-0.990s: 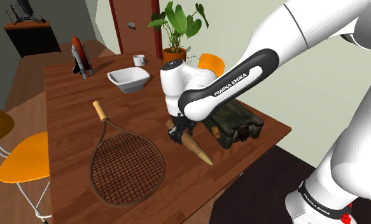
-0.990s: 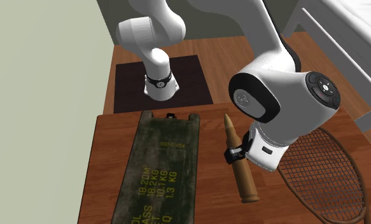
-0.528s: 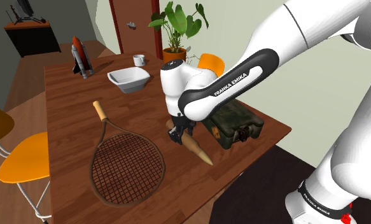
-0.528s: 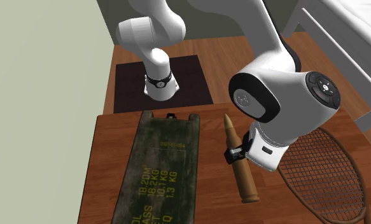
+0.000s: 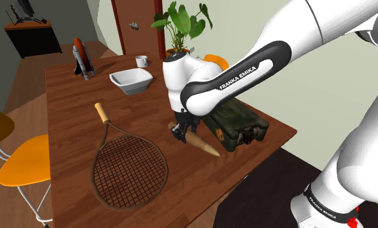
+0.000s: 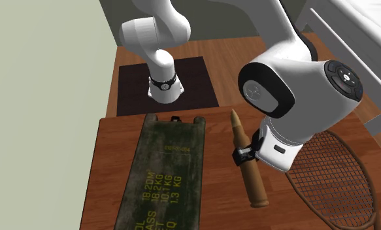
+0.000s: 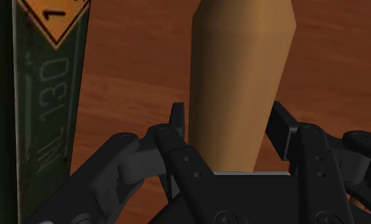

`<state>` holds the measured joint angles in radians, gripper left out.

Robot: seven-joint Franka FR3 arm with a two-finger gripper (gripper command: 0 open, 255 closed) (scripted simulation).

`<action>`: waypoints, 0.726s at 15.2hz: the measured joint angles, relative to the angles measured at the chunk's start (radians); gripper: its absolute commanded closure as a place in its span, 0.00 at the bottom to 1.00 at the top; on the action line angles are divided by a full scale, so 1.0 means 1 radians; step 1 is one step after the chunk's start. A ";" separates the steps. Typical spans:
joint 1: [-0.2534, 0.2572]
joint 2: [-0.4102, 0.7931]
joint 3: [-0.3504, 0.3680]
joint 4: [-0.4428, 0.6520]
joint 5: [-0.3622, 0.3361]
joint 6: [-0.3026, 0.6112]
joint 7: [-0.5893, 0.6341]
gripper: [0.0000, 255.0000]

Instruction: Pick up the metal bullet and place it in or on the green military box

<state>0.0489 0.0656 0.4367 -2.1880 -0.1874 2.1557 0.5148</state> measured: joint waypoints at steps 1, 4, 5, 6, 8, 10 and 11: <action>0.000 -0.008 0.001 0.006 0.006 -0.013 -0.005 1.00; -0.001 -0.032 0.002 0.022 0.021 -0.049 -0.019 1.00; -0.002 -0.040 0.001 0.028 0.027 -0.061 -0.025 1.00; -0.002 -0.042 0.001 0.039 0.029 -0.074 -0.028 1.00; -0.002 -0.050 0.002 0.057 0.035 -0.099 -0.033 1.00; -0.003 -0.069 0.001 0.063 0.045 -0.121 -0.044 1.00; -0.002 -0.072 0.002 0.075 0.048 -0.135 -0.046 1.00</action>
<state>0.0467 -0.0060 0.4384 -2.1133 -0.1397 2.0208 0.4693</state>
